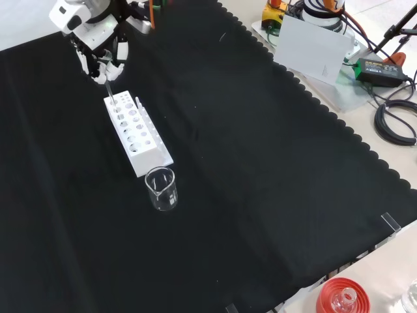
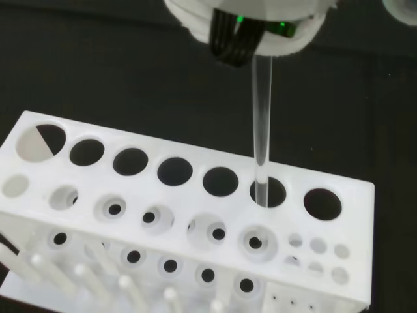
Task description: Put the glass rod back on the white test tube rack.
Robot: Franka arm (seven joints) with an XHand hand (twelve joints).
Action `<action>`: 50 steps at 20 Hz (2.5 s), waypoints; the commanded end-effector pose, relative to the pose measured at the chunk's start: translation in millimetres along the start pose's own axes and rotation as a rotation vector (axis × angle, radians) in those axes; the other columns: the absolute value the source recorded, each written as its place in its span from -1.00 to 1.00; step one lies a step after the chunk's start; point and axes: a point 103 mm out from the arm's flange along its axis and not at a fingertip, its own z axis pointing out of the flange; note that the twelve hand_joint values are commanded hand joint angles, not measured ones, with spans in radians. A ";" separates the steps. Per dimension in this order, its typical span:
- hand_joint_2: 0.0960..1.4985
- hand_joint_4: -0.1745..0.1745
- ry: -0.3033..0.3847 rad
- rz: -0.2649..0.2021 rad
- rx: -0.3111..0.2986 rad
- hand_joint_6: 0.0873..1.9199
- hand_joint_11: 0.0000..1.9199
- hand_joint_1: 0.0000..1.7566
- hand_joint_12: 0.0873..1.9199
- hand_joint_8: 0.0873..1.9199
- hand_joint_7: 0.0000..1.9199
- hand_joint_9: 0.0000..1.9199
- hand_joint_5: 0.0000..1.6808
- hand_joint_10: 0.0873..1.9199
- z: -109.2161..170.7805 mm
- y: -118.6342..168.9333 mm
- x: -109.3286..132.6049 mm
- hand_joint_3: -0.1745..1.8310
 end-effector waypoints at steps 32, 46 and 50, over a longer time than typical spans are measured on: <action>-0.56 -0.63 0.111 0.024 0.034 -0.56 1.00 0.34 -0.63 -0.20 -0.23 1.00 -0.78 -1.00 -4.1 -16.0 -31.6 -0.14; -0.54 -0.66 0.071 0.041 0.021 -0.58 1.00 0.34 -0.63 -0.20 -0.23 1.00 -0.72 -0.99 -26.2 -30.9 -32.2 -0.16; -0.54 -0.68 0.079 0.038 -0.005 -0.58 1.00 0.35 -0.63 -0.20 -0.22 1.00 -0.70 -1.00 -34.3 -43.7 -34.2 -0.16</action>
